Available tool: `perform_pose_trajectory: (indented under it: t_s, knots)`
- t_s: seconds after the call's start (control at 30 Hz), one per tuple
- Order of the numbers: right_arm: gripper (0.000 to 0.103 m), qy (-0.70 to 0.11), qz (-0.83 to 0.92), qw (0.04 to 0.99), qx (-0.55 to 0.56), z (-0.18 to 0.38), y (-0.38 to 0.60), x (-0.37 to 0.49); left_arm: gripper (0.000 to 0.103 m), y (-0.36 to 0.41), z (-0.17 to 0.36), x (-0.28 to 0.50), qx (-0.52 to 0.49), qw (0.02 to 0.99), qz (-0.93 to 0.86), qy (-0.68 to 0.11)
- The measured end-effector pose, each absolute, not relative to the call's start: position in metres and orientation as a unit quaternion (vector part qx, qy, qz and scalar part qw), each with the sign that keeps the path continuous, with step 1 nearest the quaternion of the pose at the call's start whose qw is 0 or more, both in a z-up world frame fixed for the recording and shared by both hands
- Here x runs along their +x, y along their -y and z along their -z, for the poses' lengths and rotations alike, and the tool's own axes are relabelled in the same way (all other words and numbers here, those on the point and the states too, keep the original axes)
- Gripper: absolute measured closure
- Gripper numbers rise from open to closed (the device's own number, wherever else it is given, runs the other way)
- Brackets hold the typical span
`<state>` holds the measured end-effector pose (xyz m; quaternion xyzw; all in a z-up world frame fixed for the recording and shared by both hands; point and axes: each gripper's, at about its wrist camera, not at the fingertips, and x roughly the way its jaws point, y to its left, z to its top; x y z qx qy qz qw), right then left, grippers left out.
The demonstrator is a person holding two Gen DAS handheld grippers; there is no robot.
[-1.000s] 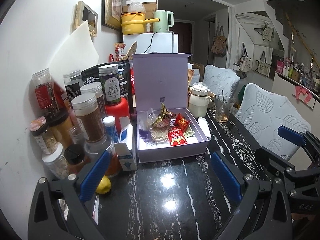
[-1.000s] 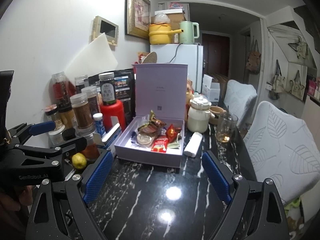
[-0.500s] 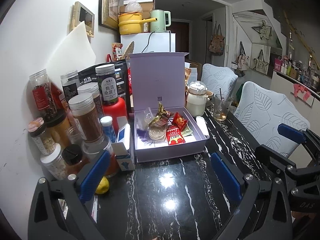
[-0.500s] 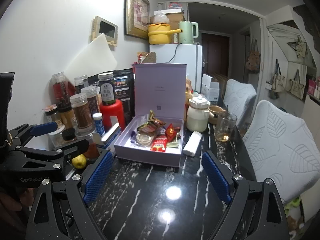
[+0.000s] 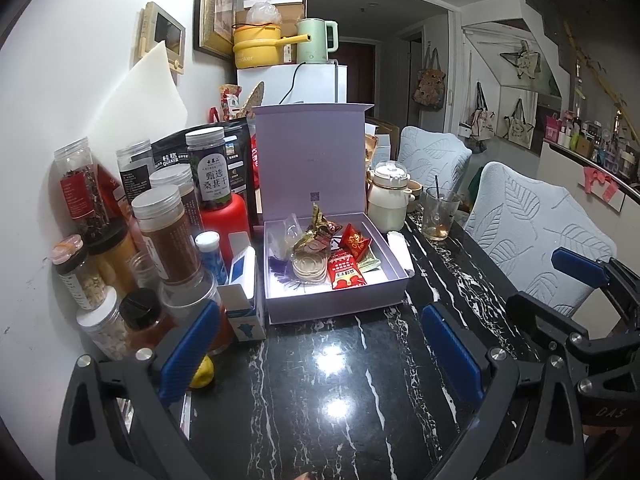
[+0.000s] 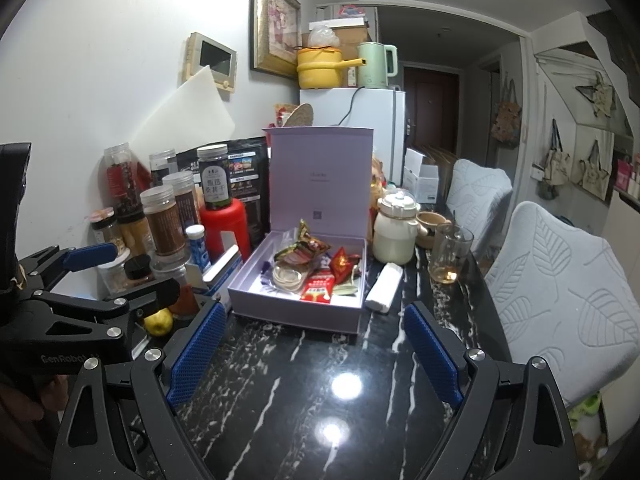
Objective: Organize soft objects
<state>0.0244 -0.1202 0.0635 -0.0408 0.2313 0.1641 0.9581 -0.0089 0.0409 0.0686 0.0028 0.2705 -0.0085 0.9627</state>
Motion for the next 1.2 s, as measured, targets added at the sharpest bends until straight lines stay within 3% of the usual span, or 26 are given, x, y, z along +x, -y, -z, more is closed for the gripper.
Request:
perform_pose_trajectory:
  t_s: [1.2]
  knots:
    - [0.011, -0.257, -0.157, 0.953, -0.044, -0.049, 0.12, 0.041, 0.001, -0.045, -0.051, 0.009, -0.006, 0.954, 0.035, -0.299]
